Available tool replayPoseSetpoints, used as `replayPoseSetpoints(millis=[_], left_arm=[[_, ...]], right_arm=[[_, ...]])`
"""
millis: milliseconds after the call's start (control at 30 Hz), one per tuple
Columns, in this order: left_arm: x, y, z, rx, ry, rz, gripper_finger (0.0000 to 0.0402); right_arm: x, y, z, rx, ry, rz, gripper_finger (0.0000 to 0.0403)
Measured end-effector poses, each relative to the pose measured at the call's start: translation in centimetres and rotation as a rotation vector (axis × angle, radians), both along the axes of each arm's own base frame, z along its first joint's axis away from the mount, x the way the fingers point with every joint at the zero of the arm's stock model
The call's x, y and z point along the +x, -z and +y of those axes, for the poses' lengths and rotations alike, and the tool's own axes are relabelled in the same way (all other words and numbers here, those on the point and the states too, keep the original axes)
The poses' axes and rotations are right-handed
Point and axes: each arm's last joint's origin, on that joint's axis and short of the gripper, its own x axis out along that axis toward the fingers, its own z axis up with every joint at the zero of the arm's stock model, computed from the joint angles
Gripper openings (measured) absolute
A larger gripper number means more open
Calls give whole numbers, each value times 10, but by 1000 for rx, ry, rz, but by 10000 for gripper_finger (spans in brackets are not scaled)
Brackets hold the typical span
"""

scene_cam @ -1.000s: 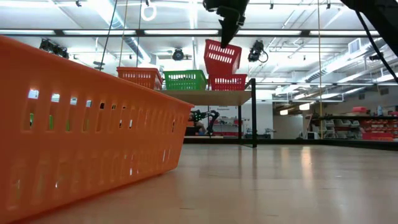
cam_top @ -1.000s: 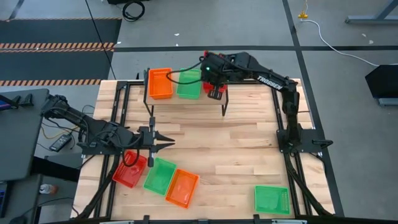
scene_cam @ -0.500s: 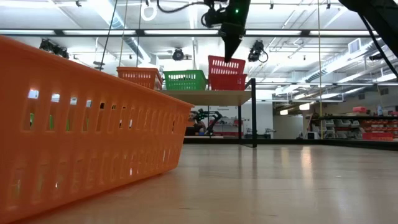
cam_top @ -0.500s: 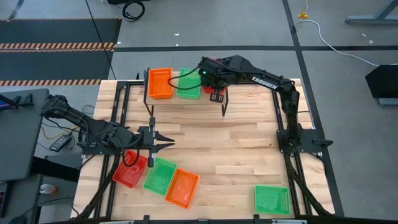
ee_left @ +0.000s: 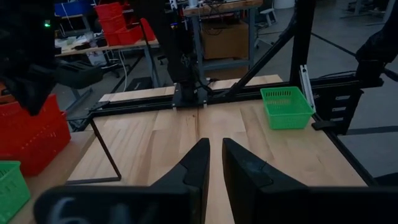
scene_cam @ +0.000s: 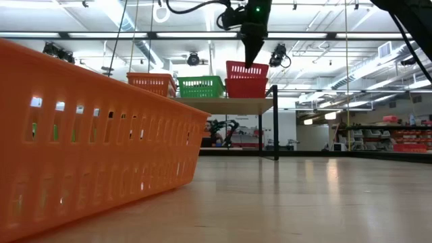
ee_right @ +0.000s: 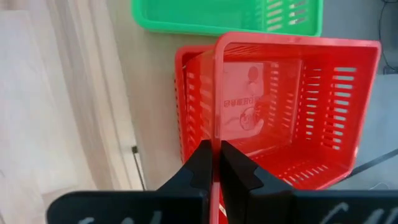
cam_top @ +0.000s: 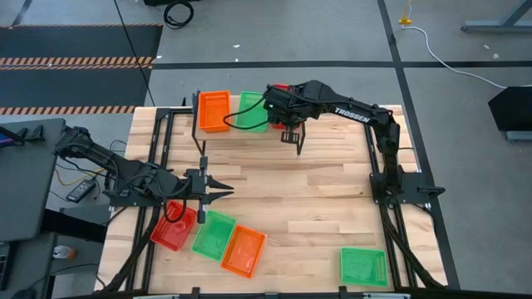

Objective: Stack baskets on shelf by color
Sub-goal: Stack the right red bin on the red bin on the shelf, then stack the left green bin on the green bin on the shelf

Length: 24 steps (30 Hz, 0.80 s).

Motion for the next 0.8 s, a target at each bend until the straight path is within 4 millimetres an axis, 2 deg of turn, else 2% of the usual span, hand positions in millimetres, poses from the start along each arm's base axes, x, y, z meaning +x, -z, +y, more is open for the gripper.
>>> replayPoseSetpoints(millis=[400, 800], left_arm=[[0, 0, 0, 1, 0, 0, 50], [0, 0, 0, -3, 0, -1, 48]], right_arm=[[-2, 1, 6, 23, 7, 26, 47], [0, 2, 16, 73, -9, 23, 51]])
